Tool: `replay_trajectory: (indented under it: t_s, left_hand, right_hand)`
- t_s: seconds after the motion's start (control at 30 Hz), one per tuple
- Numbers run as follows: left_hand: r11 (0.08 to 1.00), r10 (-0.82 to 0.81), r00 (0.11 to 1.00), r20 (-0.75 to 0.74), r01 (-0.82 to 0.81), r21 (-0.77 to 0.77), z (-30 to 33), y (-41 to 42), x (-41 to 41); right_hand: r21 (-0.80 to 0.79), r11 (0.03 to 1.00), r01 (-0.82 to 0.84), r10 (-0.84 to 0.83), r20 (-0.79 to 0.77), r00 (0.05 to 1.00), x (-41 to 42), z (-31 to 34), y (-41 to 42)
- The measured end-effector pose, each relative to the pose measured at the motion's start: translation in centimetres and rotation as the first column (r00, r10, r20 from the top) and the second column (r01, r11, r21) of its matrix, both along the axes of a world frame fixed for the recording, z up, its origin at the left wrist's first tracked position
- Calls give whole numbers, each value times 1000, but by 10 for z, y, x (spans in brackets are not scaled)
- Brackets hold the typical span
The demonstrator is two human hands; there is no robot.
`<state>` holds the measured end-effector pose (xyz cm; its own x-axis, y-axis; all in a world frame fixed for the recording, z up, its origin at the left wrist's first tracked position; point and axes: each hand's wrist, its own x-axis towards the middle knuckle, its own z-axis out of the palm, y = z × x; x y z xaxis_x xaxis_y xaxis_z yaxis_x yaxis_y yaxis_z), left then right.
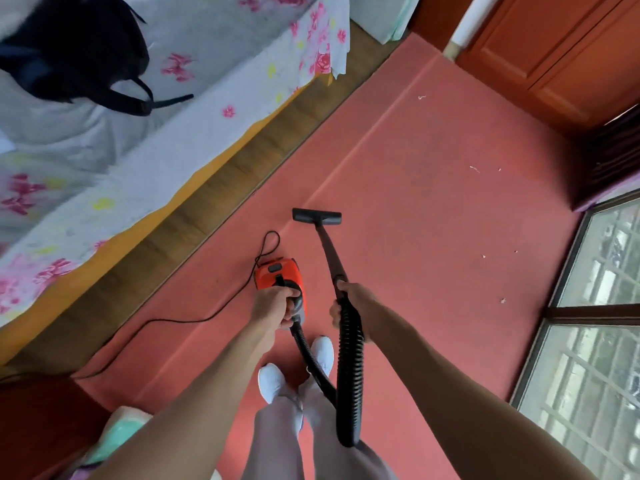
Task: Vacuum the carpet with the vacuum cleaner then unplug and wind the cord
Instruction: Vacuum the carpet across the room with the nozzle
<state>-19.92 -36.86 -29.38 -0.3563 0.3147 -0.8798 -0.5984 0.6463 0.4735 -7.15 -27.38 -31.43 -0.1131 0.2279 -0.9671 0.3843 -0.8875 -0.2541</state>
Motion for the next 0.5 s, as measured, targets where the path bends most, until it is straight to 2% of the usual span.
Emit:
replay_trajectory:
  t_s: [0.23,0.4,0.5]
  left_hand:
    - [994,108,994,26,-108,-4,0,10,-8]
    - [984,159,978,-138,-168,-57,-20,24,-29]
    - [974,176,957,-231,-203,-99,-39,40,-44]
  right_hand:
    - [-9,996,86,-87,-41,995,-54,0,18]
    - [-35,997,67,-69,-63,996,-88,-30,41]
    - [-111,993,39,-44,-43,998,-102,-60,57]
